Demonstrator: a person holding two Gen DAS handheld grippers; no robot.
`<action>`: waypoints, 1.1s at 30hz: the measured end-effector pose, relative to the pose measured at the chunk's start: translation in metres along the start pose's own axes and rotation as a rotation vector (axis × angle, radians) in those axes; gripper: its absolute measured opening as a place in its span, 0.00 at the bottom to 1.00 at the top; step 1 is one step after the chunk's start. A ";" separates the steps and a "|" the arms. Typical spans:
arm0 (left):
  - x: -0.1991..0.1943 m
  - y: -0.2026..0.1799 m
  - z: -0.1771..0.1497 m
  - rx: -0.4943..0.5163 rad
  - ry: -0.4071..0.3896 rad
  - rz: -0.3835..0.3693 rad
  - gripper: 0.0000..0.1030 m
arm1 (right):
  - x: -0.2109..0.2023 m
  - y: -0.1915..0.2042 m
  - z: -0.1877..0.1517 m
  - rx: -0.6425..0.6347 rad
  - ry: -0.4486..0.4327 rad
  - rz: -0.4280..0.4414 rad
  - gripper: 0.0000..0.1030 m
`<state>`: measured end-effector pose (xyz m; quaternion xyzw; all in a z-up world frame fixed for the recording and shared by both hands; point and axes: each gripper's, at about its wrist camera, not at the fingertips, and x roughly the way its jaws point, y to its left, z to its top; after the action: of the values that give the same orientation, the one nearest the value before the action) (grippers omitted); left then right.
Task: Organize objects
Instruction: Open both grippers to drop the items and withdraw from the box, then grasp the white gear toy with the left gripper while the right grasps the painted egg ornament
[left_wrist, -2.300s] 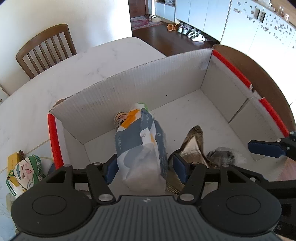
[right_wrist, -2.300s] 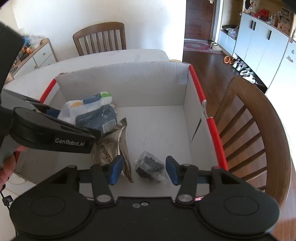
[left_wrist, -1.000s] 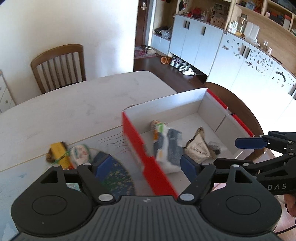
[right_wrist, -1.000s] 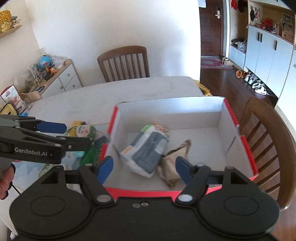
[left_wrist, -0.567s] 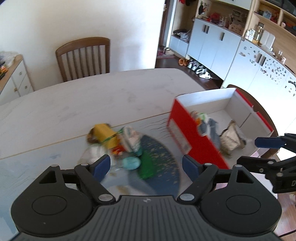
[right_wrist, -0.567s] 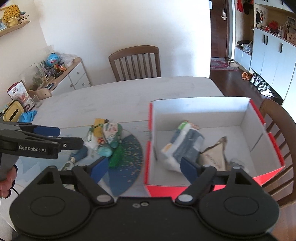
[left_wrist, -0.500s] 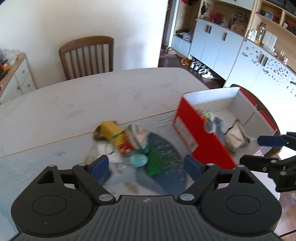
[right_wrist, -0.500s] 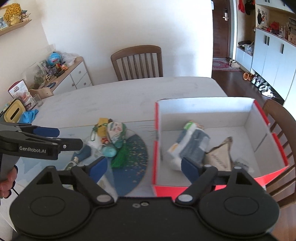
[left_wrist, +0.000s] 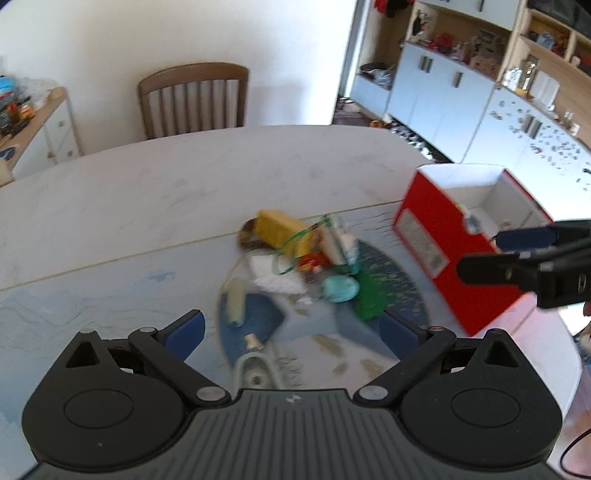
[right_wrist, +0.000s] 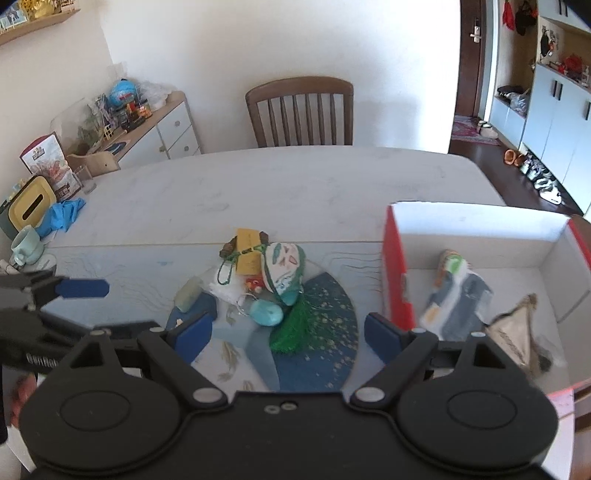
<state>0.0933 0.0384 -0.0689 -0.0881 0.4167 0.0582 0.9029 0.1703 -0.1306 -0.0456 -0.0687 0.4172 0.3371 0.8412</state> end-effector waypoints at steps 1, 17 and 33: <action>0.002 0.004 -0.002 -0.008 0.003 -0.001 0.98 | 0.005 0.002 0.002 -0.005 0.004 0.002 0.86; 0.041 0.031 -0.035 -0.071 0.072 0.068 0.98 | 0.085 0.016 0.028 -0.155 0.045 -0.009 0.86; 0.065 0.020 -0.061 -0.063 0.065 0.153 0.97 | 0.131 0.015 0.034 -0.188 0.105 -0.011 0.82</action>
<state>0.0866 0.0472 -0.1599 -0.0861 0.4491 0.1374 0.8786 0.2386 -0.0385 -0.1195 -0.1672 0.4269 0.3661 0.8098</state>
